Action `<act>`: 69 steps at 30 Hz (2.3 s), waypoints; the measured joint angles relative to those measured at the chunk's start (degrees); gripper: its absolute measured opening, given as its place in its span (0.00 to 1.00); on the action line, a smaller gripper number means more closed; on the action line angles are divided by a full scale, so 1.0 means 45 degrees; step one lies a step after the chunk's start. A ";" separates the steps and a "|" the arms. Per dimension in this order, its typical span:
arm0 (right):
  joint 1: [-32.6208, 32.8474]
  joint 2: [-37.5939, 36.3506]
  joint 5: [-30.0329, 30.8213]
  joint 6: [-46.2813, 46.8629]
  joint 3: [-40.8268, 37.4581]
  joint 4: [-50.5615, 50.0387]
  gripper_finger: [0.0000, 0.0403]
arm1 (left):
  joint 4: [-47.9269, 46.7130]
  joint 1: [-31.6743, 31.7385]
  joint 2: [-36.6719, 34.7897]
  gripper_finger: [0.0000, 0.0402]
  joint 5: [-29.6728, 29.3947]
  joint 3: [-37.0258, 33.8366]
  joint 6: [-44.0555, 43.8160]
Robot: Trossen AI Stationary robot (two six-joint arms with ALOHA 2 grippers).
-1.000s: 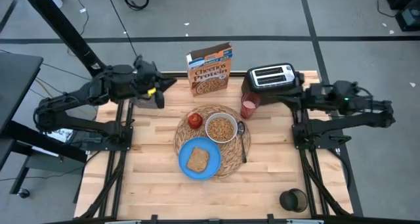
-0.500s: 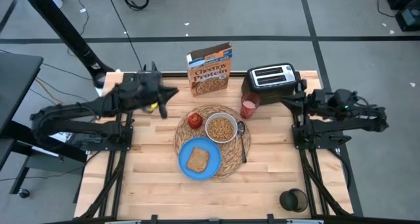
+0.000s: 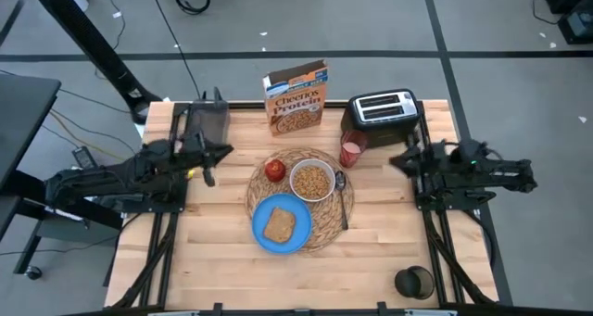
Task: Arrange a breakfast setting
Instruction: Return to Home Position
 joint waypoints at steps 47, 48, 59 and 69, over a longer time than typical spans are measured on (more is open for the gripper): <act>-0.0933 0.0952 0.0045 0.0146 -0.3110 0.0239 0.11 | -0.0090 -0.1933 -0.2614 0.12 0.0094 -0.3497 0.0817; -0.0933 0.0952 0.0045 0.0146 -0.3110 0.0239 0.11 | -0.0090 -0.1933 -0.2614 0.12 0.0094 -0.3497 0.0808; -0.0933 0.0952 0.0040 0.0144 -0.3110 0.0242 0.11 | -0.0071 -0.1909 -0.3189 0.12 0.0333 -0.3502 0.1003; -0.0929 0.0942 0.0079 0.0141 -0.3110 0.0349 0.11 | -0.1109 -0.1890 -0.4832 0.12 0.1851 -0.3502 0.0484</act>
